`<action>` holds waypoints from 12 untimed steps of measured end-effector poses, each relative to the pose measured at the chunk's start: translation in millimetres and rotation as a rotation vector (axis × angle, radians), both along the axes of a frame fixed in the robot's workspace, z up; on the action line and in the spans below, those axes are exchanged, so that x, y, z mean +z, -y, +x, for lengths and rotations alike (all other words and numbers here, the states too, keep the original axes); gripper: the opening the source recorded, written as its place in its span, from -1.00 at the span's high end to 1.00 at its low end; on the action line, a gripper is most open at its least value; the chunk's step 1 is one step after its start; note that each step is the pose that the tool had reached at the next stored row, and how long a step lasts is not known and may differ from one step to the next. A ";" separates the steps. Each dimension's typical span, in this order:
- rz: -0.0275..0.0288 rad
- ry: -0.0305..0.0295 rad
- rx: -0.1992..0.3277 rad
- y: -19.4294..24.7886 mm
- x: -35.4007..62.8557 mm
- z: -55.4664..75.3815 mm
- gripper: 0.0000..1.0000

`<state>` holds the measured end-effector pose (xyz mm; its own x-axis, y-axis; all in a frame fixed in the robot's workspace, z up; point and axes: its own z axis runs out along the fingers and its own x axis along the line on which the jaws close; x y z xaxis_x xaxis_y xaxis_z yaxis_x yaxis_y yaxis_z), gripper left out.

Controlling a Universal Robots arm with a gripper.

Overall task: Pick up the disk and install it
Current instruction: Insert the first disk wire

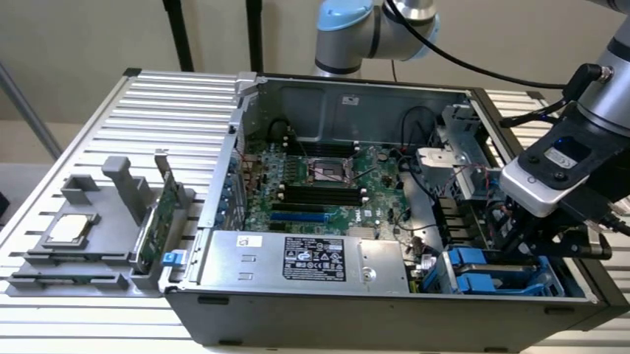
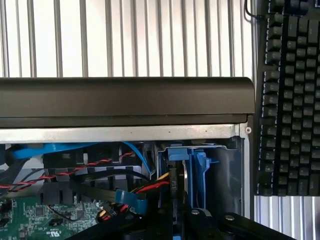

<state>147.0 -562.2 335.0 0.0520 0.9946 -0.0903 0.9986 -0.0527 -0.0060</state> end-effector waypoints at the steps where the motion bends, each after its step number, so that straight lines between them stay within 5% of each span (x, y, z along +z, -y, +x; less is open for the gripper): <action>1: 0.0000 0.0001 0.000 0.6 -0.2 -0.3 0.67; 12: -0.0005 -0.0001 0.000 1.0 0.3 -3.5 0.65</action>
